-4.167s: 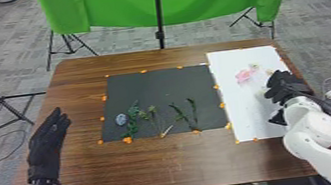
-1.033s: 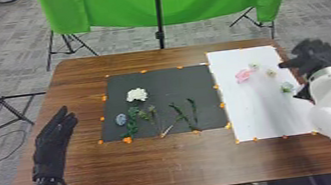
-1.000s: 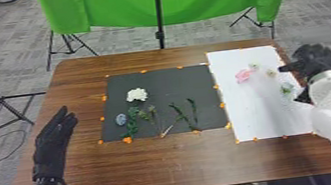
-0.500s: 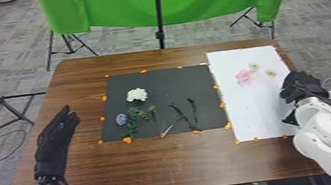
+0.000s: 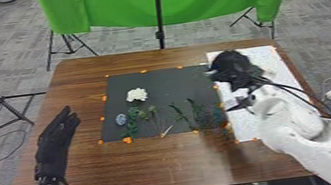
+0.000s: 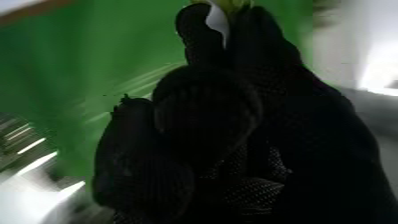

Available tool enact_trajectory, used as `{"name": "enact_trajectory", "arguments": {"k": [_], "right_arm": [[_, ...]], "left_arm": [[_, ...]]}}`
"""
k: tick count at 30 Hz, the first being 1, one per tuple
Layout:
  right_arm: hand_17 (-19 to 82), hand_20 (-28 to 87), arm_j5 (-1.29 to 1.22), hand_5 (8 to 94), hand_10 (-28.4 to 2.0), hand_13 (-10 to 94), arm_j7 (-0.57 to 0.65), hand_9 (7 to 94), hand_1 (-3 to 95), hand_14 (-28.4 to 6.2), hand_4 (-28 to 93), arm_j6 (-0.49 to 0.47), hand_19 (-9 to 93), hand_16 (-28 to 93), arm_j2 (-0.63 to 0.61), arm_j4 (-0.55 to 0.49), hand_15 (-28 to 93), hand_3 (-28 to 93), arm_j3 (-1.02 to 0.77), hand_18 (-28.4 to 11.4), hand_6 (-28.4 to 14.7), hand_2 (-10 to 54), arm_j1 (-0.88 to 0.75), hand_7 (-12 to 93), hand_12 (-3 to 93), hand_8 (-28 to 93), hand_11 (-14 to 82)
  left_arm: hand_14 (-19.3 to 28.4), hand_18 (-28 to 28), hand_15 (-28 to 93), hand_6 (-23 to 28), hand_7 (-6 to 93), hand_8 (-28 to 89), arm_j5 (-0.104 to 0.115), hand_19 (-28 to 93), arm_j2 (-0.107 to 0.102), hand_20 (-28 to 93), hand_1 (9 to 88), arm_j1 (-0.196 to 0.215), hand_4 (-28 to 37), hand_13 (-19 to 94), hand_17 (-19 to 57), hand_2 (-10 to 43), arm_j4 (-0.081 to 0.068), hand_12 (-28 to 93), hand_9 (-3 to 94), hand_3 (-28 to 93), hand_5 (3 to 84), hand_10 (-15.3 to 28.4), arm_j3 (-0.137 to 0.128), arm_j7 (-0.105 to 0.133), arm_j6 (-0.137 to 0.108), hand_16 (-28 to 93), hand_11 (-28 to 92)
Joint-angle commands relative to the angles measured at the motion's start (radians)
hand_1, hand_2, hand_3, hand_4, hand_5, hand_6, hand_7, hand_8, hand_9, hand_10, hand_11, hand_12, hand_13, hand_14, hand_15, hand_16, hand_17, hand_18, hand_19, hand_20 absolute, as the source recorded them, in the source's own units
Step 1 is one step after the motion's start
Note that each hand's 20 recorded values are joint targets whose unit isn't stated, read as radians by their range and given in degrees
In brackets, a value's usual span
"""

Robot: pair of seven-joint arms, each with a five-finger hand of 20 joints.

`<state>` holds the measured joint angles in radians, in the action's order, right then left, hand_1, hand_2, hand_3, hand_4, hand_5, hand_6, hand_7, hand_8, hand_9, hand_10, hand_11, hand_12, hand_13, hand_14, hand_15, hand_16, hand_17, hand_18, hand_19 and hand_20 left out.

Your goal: Arrange flowers

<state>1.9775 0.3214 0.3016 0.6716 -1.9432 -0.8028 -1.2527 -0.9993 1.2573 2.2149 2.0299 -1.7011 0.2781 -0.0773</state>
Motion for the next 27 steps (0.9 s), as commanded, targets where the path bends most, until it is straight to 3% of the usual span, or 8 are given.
{"name": "enact_trajectory", "arguments": {"k": [1, 6, 12, 16, 17, 20, 21, 27], "right_arm": [[68, 47, 0.055, 77.0, -9.0, 93, -0.189, 89.7, 65.8, -1.8, -15, -0.040, 93, 34, 0.170, 0.056, 53, 53, 0.324, -6.9, -0.4, -9.5, 0.374, 18, 38.3, 11, 7.1], [68, 48, 0.059, 75.7, -8.7, 93, -0.210, 86.9, 65.3, -1.7, -16, -0.142, 93, 35, 0.241, 0.143, 53, 54, 0.392, -7.2, 0.9, -9.5, 0.409, 20, 37.7, 10, 6.3], [68, 50, 0.095, 75.3, -8.7, 93, -0.188, 85.5, 64.5, -1.5, -16, -0.133, 93, 34, 0.278, 0.219, 55, 56, 0.481, -7.4, 1.6, -9.5, 0.453, 22, 36.8, 8, 5.6], [68, 51, 0.100, 75.3, -8.6, 93, -0.175, 85.1, 64.4, -1.3, -17, -0.147, 93, 34, 0.299, 0.253, 55, 56, 0.502, -7.6, 1.8, -9.5, 0.465, 22, 36.4, 8, 5.4], [68, 51, 0.095, 75.3, -8.6, 93, -0.195, 85.1, 64.4, -1.2, -17, -0.155, 93, 34, 0.319, 0.288, 56, 56, 0.486, -7.6, 1.9, -9.5, 0.463, 22, 36.2, 8, 5.3], [68, 51, 0.118, 75.2, -8.7, 93, -0.203, 84.6, 64.1, -0.9, -17, -0.167, 93, 34, 0.328, 0.304, 56, 56, 0.492, -7.6, 1.9, -9.5, 0.462, 22, 35.9, 8, 5.1], [68, 51, 0.131, 75.1, -8.8, 93, -0.192, 84.4, 64.0, -0.9, -17, -0.151, 93, 34, 0.325, 0.301, 56, 56, 0.509, -7.6, 1.9, -9.5, 0.464, 22, 35.8, 8, 5.1], [67, 51, 0.151, 70.8, -9.2, 92, -0.207, 78.5, 63.0, -1.0, -17, -0.185, 93, 35, 0.344, 0.344, 55, 57, 0.517, -7.7, 2.1, -9.5, 0.464, 23, 33.0, 7, 4.2]], "left_arm": [[14.7, 15.0, 12, 4.7, 5.5, -5, -0.005, 4, -0.001, 19, 29.4, -0.008, -16.9, 27, 0.0, -9.5, -0.007, 16, 36.6, 65, 38.6, 10.9, 0.024, 0.015, -0.011, 7, 11], [14.8, 15.0, 13, 4.7, 5.7, -5, -0.006, 4, -0.001, 19, 29.6, -0.012, -17.1, 27, 0.0, -9.5, -0.007, 16, 37.0, 65, 38.9, 11.0, 0.026, 0.013, -0.005, 7, 11], [14.7, 15.0, 13, 4.6, 6.0, -5, -0.004, 4, 0.001, 19, 29.5, 0.020, -17.1, 27, 0.0, -9.5, 0.004, 16, 37.0, 65, 39.0, 10.9, 0.016, 0.026, 0.003, 7, 11], [14.7, 15.0, 13, 4.5, 6.2, -5, -0.005, 4, -0.001, 19, 29.4, 0.020, -17.0, 27, 0.0, -9.5, 0.002, 16, 37.0, 65, 39.0, 10.9, 0.017, 0.019, 0.018, 7, 11], [14.7, 15.0, 13, 4.5, 6.3, -5, -0.007, 4, -0.004, 19, 29.5, -0.007, -17.1, 27, 0.0, -9.5, -0.009, 16, 37.0, 65, 39.0, 10.9, 0.022, 0.003, 0.014, 7, 11], [14.7, 15.0, 13, 4.3, 6.4, -5, -0.005, 4, -0.005, 19, 29.4, -0.004, -17.1, 27, 0.0, -9.5, -0.008, 16, 37.0, 65, 39.1, 10.9, 0.020, 0.007, 0.015, 7, 11], [14.7, 15.0, 13, 4.2, 6.5, -5, -0.004, 4, -0.005, 19, 29.4, 0.011, -17.0, 27, 0.0, -9.5, 0.000, 16, 36.9, 65, 39.1, 10.9, 0.014, 0.010, 0.018, 7, 11], [14.7, 14.9, 13, 3.8, 8.2, -4, -0.008, 4, -0.007, 19, 29.3, -0.005, -16.8, 27, 0.0, -9.5, -0.009, 16, 36.9, 65, 40.3, 10.9, 0.020, -0.006, 0.034, 7, 11]]}}
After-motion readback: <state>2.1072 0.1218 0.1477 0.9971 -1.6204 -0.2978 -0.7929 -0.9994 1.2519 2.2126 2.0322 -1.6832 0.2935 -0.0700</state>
